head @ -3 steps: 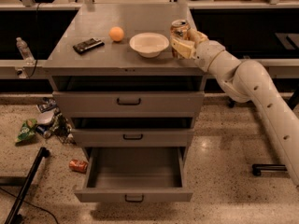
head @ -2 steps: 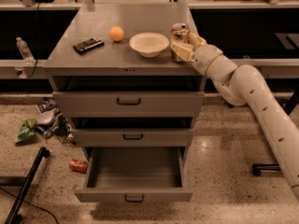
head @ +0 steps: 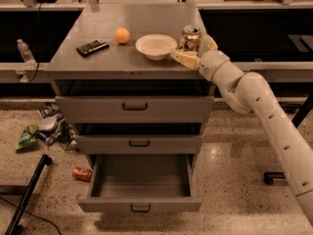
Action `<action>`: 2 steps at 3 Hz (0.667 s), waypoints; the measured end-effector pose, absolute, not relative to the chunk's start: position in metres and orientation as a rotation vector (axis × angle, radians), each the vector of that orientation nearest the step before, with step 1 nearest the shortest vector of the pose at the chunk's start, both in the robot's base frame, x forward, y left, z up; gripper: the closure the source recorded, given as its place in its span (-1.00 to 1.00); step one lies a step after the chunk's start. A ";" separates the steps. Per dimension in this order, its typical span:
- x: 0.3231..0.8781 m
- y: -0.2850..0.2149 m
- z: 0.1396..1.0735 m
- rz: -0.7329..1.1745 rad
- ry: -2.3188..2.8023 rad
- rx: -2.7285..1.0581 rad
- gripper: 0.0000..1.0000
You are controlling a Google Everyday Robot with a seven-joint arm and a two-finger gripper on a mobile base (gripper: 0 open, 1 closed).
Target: Pick orange can from bottom drawer and place on counter
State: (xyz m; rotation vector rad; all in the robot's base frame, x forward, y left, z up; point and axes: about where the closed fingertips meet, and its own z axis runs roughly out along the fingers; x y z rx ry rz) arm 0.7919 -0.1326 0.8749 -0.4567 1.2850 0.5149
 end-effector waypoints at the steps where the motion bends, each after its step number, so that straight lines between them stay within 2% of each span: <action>1: 0.783 -0.143 0.878 0.478 1.301 -0.470 -1.00; 2: 0.760 -0.157 0.898 0.404 1.337 -0.534 -1.00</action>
Offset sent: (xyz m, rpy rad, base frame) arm -0.0620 -0.0490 0.0503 -0.2480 0.0122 -0.0728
